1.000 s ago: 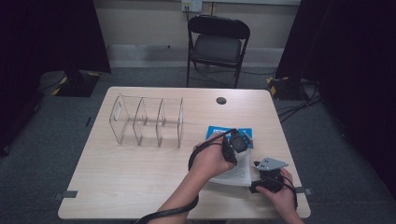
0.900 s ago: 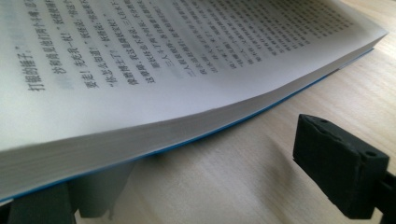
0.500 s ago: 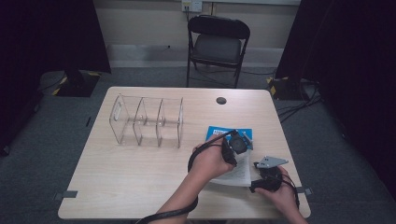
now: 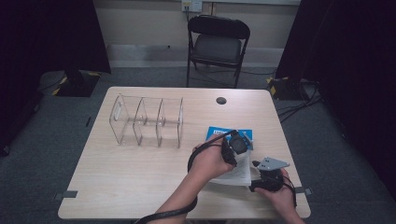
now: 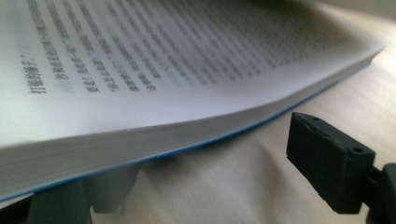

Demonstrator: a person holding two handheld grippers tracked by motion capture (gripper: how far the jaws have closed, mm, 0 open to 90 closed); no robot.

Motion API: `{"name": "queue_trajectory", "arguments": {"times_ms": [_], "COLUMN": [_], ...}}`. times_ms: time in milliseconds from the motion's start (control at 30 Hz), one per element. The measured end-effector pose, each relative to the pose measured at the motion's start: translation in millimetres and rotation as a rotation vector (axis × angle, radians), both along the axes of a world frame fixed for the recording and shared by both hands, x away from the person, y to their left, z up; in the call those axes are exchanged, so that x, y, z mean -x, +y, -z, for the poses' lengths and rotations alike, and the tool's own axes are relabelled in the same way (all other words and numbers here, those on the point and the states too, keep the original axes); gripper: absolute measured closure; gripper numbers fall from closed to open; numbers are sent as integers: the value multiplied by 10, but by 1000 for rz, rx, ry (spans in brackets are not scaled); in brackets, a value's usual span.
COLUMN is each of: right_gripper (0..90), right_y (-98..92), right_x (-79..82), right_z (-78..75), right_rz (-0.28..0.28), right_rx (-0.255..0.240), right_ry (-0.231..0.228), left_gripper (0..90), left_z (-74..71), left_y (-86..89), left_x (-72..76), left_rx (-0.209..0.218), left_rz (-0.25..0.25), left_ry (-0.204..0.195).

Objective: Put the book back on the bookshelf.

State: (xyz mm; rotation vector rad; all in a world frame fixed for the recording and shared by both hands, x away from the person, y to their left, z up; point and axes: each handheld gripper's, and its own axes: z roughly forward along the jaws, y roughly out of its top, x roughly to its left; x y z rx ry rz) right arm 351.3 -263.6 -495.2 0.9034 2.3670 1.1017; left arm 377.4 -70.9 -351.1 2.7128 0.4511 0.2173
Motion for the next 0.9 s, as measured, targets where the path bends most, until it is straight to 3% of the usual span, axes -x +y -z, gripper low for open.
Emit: {"name": "queue_trajectory", "arguments": {"times_ms": [33,167,300,467,900], "right_gripper": [185,185,173,173,158], "right_y": [-17,-36,-27,-16,24], "right_x": [-3,22,32,32,37], "right_z": [-26,-136,-210,-275,-392], "right_rz": [-4,-11,-21,-16,-38], "right_rx": [-15,-33,-17,-34,-23], "right_ry": [-19,-79,-116,-151,-205], "left_gripper": [744,743,743,743,743], "left_z": [2,-22,-38,-21,-77], "left_y": [-4,-23,-35,-32,-48], "left_x": [15,27,43,58,95], "left_rx": [13,10,0,6,-31], "left_rz": [-16,8,19,17,52], "left_ry": [9,2,-3,-3,-23]}}
